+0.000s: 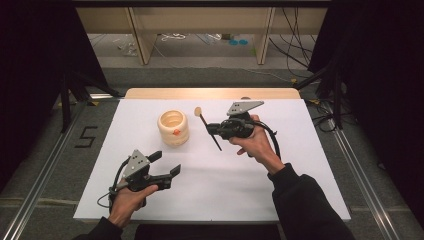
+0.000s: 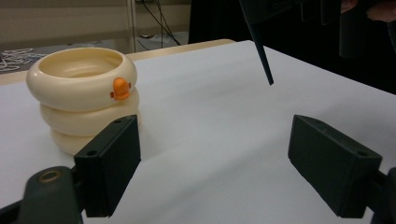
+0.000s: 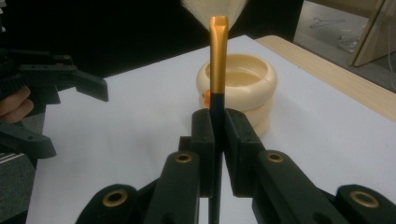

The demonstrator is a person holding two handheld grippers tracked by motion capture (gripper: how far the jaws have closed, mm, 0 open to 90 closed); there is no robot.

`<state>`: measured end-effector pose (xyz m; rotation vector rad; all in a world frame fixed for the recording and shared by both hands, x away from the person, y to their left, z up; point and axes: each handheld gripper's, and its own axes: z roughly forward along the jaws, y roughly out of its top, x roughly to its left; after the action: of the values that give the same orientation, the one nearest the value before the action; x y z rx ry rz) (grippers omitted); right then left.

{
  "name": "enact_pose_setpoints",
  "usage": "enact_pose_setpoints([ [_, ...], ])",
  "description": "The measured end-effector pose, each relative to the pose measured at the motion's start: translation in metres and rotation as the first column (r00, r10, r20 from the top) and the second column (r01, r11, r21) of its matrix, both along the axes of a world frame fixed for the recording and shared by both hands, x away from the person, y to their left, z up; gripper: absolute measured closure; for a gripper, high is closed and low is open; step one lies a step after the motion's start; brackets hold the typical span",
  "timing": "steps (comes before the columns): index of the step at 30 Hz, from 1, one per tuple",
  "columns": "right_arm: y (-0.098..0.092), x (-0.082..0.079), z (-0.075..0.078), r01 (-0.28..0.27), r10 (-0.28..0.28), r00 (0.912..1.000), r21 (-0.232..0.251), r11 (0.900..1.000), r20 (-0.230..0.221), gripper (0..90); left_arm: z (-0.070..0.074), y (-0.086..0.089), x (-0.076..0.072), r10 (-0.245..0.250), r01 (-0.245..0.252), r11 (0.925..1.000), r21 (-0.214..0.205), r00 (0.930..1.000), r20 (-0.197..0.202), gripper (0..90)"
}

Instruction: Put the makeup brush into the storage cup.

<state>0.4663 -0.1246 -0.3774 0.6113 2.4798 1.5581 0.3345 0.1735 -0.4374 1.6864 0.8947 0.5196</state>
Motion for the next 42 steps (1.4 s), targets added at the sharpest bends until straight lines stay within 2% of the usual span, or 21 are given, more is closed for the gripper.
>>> enact_pose_setpoints([
  [3,0.001,-0.002,0.000,-0.003,0.003,1.0000,0.005,1.0000,-0.002,83.0,-0.001,-0.005,0.002,-0.011,0.011,0.9998,-0.017,0.9999,-0.002,16.7],
  [6,0.002,-0.005,0.000,-0.010,0.010,0.9998,0.016,0.9998,-0.017,83.0,-0.002,-0.008,0.004,-0.024,0.024,0.9996,-0.012,0.9997,0.002,16.7],
  [7,0.003,-0.006,0.000,-0.008,0.008,1.0000,0.028,0.9996,0.005,83.0,-0.001,-0.009,0.005,-0.025,0.025,0.9996,-0.009,0.9997,0.000,17.0],
  [8,0.004,-0.008,0.001,-0.009,0.009,0.9999,0.030,0.9995,-0.014,83.0,-0.001,-0.011,0.007,-0.030,0.030,0.9993,-0.020,0.9996,-0.001,17.2],
  [10,0.004,-0.009,0.001,-0.015,0.015,0.9999,0.036,0.9992,-0.001,83.0,0.000,-0.013,0.009,-0.033,0.033,0.9991,-0.028,0.9994,-0.003,17.8],
  [12,0.005,-0.011,0.002,-0.019,0.019,0.9997,0.039,0.9991,-0.016,83.0,0.000,-0.016,0.011,-0.037,0.037,0.9987,-0.035,0.9993,-0.005,18.1],
  [13,0.005,-0.011,0.002,-0.013,0.013,0.9999,0.043,0.9990,-0.001,83.0,0.000,-0.018,0.012,-0.039,0.038,0.9985,-0.038,0.9992,-0.009,18.4],
  [14,0.007,-0.012,0.002,-0.024,0.025,0.9994,0.055,0.9982,-0.024,83.0,0.000,-0.021,0.013,-0.044,0.043,0.9976,-0.054,0.9987,-0.026,18.7],
  [15,0.007,-0.013,0.002,-0.033,0.035,0.9989,0.061,0.9976,-0.032,83.0,0.000,-0.022,0.014,-0.050,0.049,0.9977,-0.048,0.9986,-0.019,18.8],
  [16,0.007,-0.013,0.002,-0.032,0.033,0.9994,0.057,0.9978,-0.014,83.0,0.001,-0.024,0.015,-0.054,0.053,0.9967,-0.062,0.9981,-0.027,19.0],
  [18,0.009,-0.015,0.002,-0.037,0.038,0.9990,0.064,0.9973,-0.025,83.0,0.002,-0.029,0.017,-0.067,0.063,0.9944,-0.085,0.9971,-0.036,19.1],
  [19,0.009,-0.014,0.001,-0.042,0.042,0.9991,0.074,0.9964,-0.009,83.0,0.003,-0.031,0.017,-0.071,0.069,0.9948,-0.075,0.9970,-0.031,19.1],
  [20,0.009,-0.016,0.002,-0.047,0.049,0.9984,0.071,0.9964,-0.028,83.0,0.004,-0.033,0.018,-0.075,0.073,0.9947,-0.073,0.9969,-0.025,19.1],
  [22,0.009,-0.017,0.002,-0.049,0.050,0.9986,0.071,0.9963,-0.018,83.0,0.005,-0.036,0.020,-0.084,0.083,0.9942,-0.069,0.9963,-0.018,19.1],
  [25,0.011,-0.019,0.002,-0.060,0.062,0.9978,0.081,0.9949,-0.022,83.0,0.005,-0.039,0.021,-0.077,0.075,0.9947,-0.070,0.9968,-0.020,19.5],
  [26,0.011,-0.020,0.003,-0.060,0.063,0.9975,0.082,0.9948,-0.031,83.0,0.004,-0.040,0.023,-0.085,0.084,0.9948,-0.056,0.9963,-0.010,19.7],
  [28,0.013,-0.021,0.002,-0.063,0.065,0.9977,0.082,0.9946,-0.020,83.0,0.004,-0.042,0.024,-0.085,0.084,0.9948,-0.057,0.9963,-0.012,19.9],
  [31,0.015,-0.023,0.002,-0.073,0.076,0.9966,0.089,0.9934,-0.030,83.0,0.003,-0.044,0.025,-0.092,0.091,0.9944,-0.053,0.9957,-0.011,21.1],
  [32,0.015,-0.024,0.002,-0.077,0.080,0.9963,0.087,0.9932,-0.031,83.0,0.003,-0.046,0.025,-0.087,0.086,0.9944,-0.062,0.9960,-0.021,21.3],
  [41,0.024,-0.030,-0.002,-0.111,0.114,0.9932,0.090,0.9897,-0.025,83.0,0.003,-0.052,0.028,-0.096,0.094,0.9929,-0.074,0.9949,-0.030,25.8],
  [42,0.026,-0.032,-0.002,-0.111,0.115,0.9927,0.092,0.9896,-0.037,83.0,0.003,-0.051,0.030,-0.094,0.094,0.9943,-0.051,0.9956,-0.004,26.4],
])
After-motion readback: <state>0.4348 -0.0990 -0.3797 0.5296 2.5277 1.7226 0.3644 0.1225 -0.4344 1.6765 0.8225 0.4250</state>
